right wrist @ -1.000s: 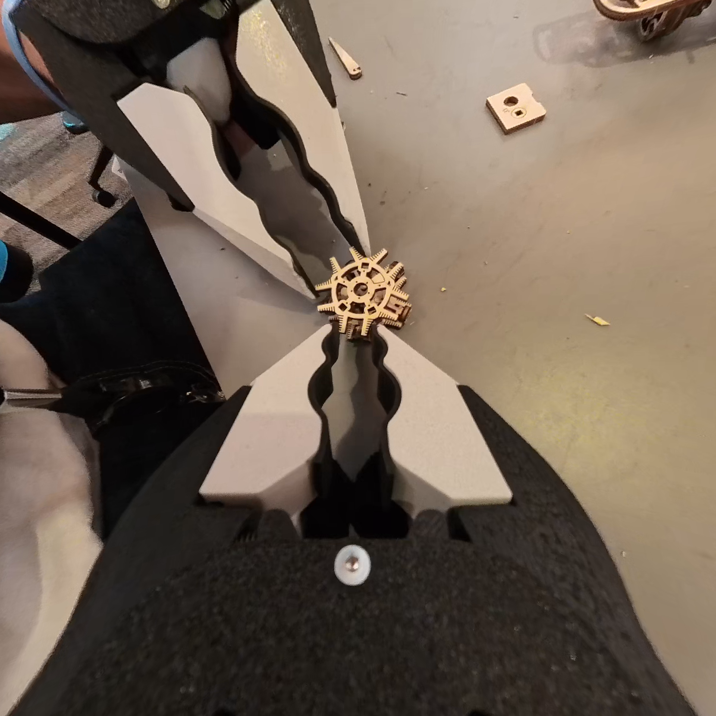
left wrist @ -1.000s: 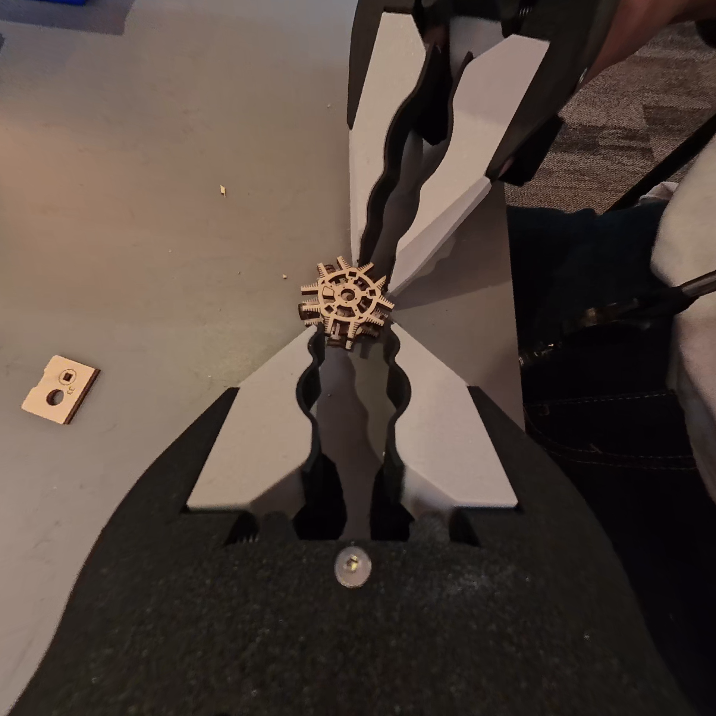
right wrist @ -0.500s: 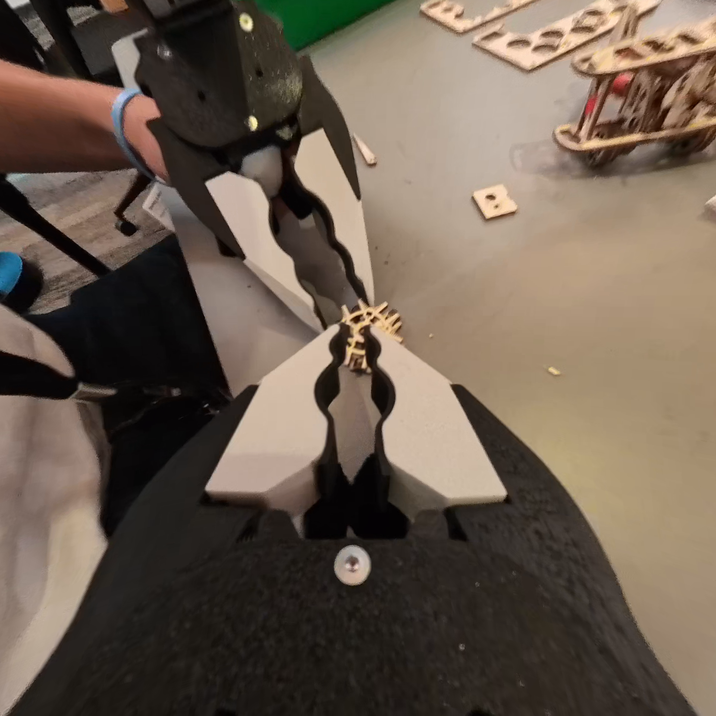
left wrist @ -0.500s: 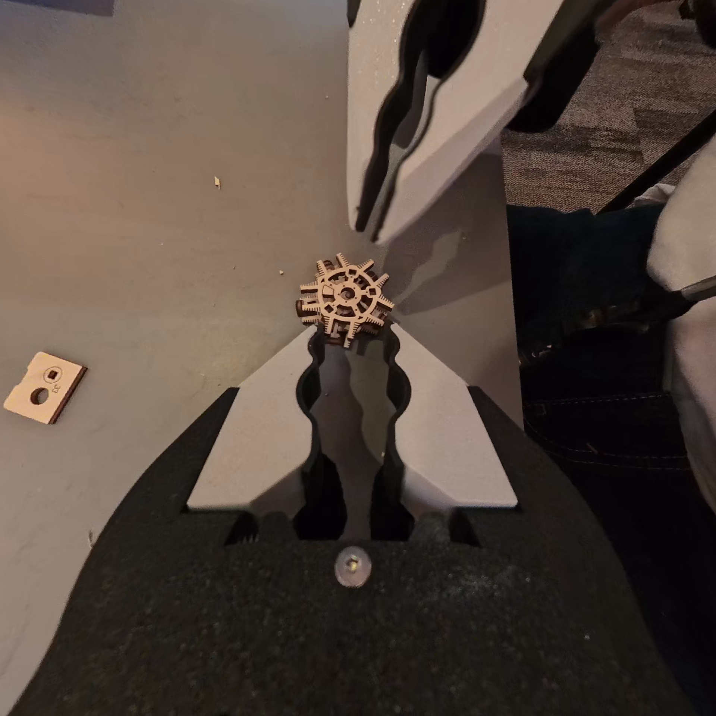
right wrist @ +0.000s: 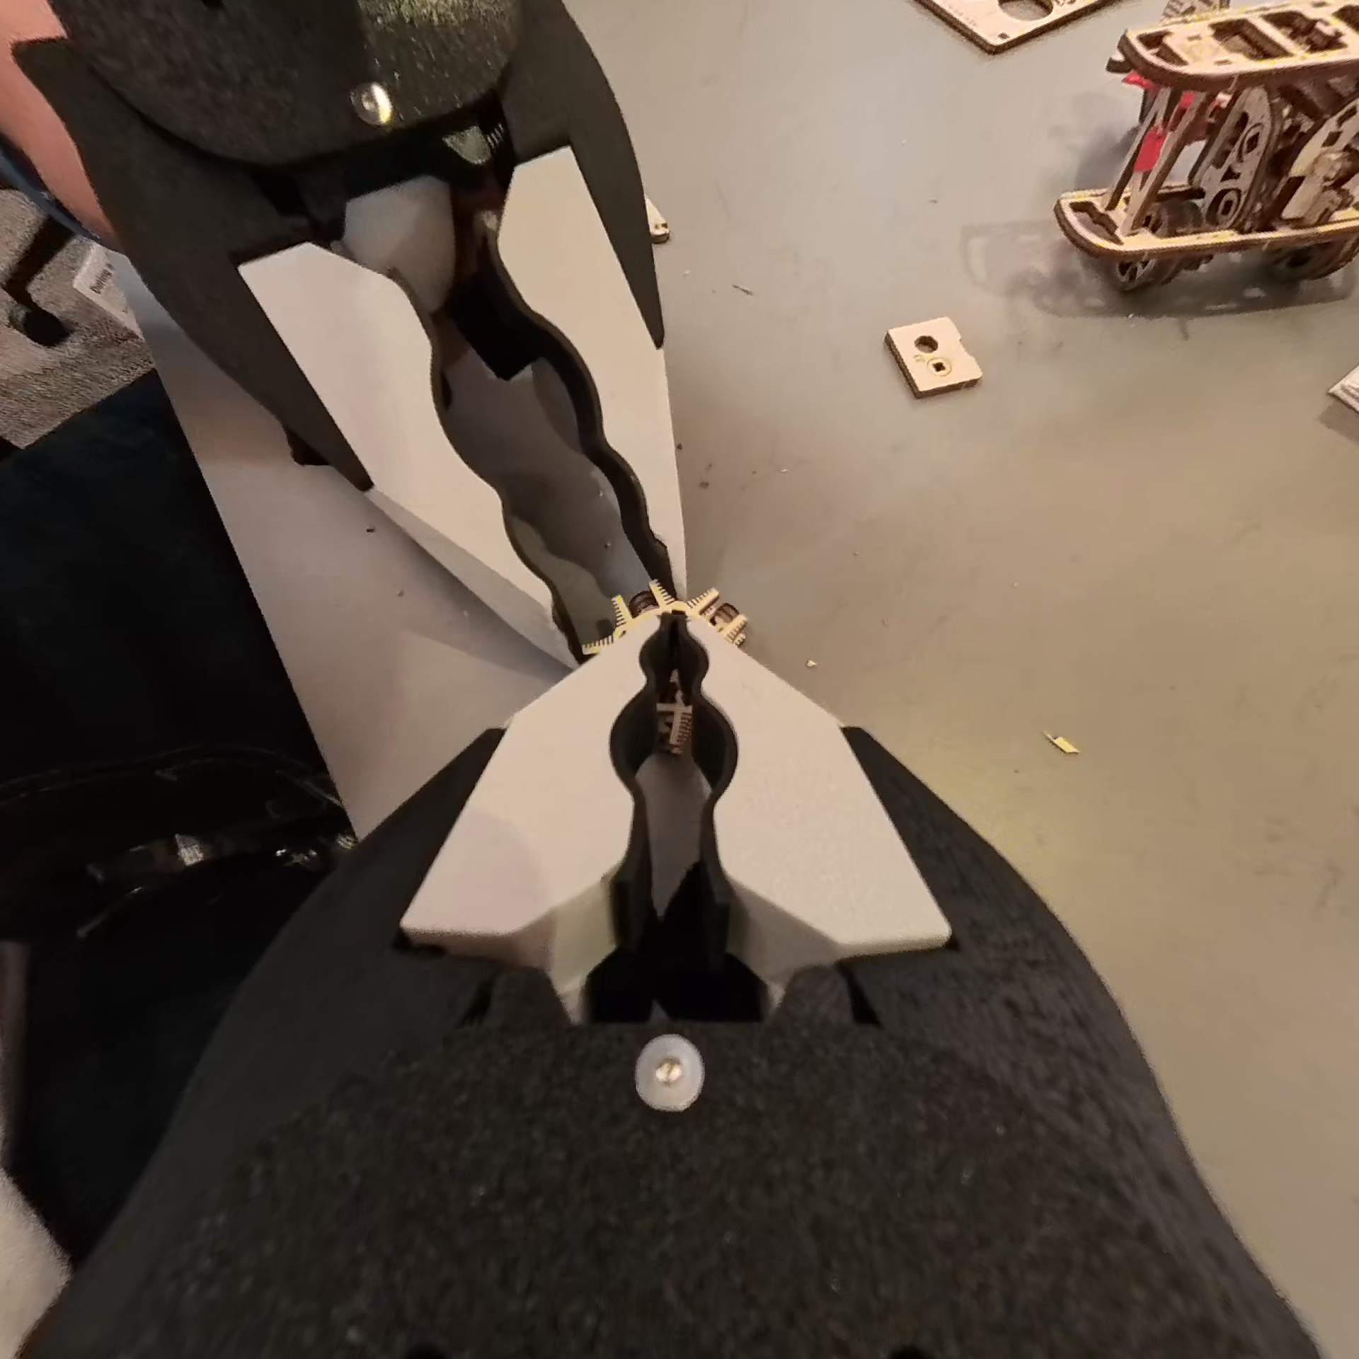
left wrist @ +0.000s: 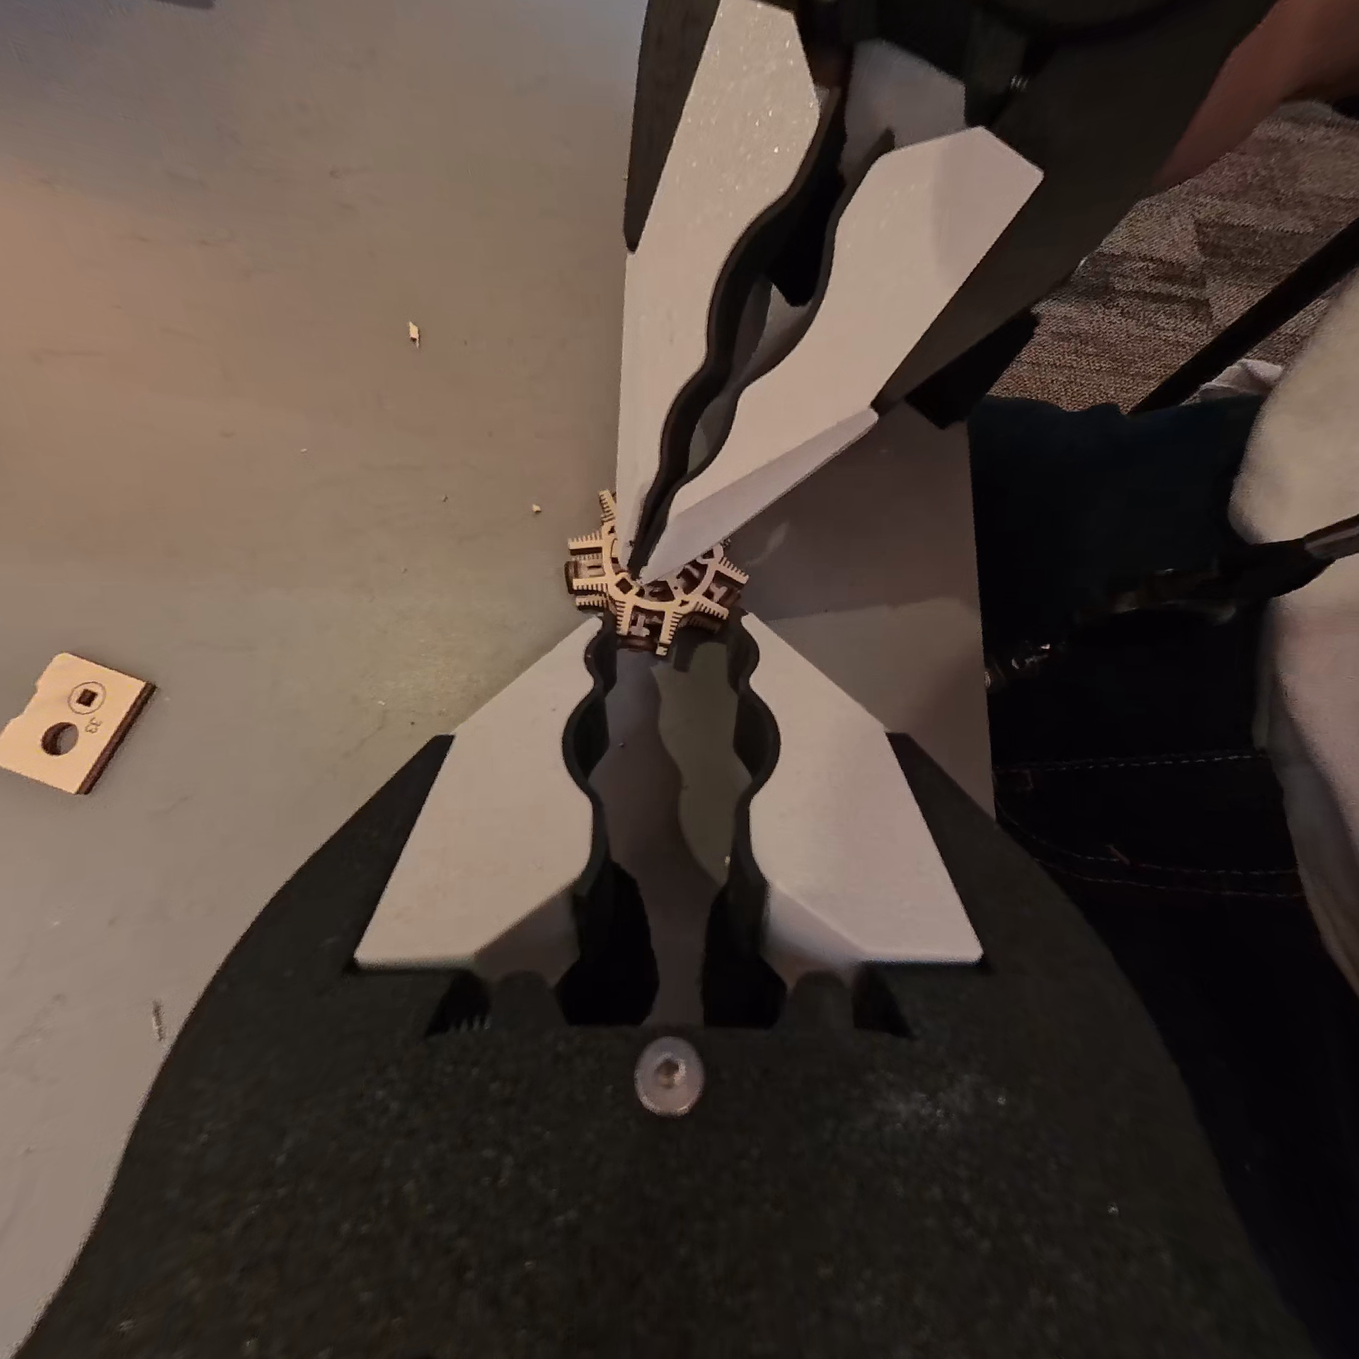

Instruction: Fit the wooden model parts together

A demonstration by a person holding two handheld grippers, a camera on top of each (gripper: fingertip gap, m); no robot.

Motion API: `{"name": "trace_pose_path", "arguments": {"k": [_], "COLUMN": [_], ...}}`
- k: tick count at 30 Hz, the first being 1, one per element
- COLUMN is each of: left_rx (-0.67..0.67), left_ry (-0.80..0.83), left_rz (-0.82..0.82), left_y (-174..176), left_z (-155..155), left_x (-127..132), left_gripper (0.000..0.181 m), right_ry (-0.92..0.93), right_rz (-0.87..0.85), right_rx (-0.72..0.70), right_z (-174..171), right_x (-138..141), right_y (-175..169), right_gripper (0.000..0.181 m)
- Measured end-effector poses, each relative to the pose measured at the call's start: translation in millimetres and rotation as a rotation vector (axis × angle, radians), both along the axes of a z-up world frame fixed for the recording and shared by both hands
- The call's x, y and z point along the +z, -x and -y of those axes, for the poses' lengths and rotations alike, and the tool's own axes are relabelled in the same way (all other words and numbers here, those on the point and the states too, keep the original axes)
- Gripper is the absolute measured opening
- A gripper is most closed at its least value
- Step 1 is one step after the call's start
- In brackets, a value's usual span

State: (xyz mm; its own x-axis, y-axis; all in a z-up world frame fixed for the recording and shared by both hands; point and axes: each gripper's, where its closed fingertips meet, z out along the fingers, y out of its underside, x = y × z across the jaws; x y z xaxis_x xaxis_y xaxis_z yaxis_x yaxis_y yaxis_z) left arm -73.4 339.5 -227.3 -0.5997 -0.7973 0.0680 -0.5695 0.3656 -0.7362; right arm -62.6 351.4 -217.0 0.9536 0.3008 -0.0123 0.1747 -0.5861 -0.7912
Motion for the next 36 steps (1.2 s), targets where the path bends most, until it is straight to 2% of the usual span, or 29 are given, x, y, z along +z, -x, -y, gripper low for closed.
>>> {"name": "trace_pose_path", "arguments": {"k": [11, 16, 19, 24, 36], "left_rx": [-0.004, 0.005, 0.051, 0.074, 0.096], "left_ry": [-0.018, -0.035, 0.061, 0.061, 0.024], "left_rz": [0.009, 0.040, 0.046, 0.005, 0.003], "left_y": [0.4, 0.2, -5.5, -6.9, -9.9], "left_z": [-0.5, -4.7, -3.1, -5.2, -6.9], "left_x": [1.4, 11.2, 20.1, 8.0, 8.2], "left_gripper": [0.027, 0.027, 0.017, 0.011, 0.005], "right_ry": [0.009, 0.018, 0.021, 0.001, 0.017], "right_rz": [-0.053, -0.064, -0.048, -0.047, -0.135], "right_rx": [0.001, 0.008, 0.014, 0.023, 0.001], "right_z": [0.1, 0.4, 0.4, 0.1, -0.4], "right_x": [-1.8, -2.1, -2.4, -2.2, -1.9], "right_y": [0.2, 0.2, 0.2, 0.3, 0.3], "right_gripper": [0.000, 0.000, 0.000, 0.000, 0.000]}}
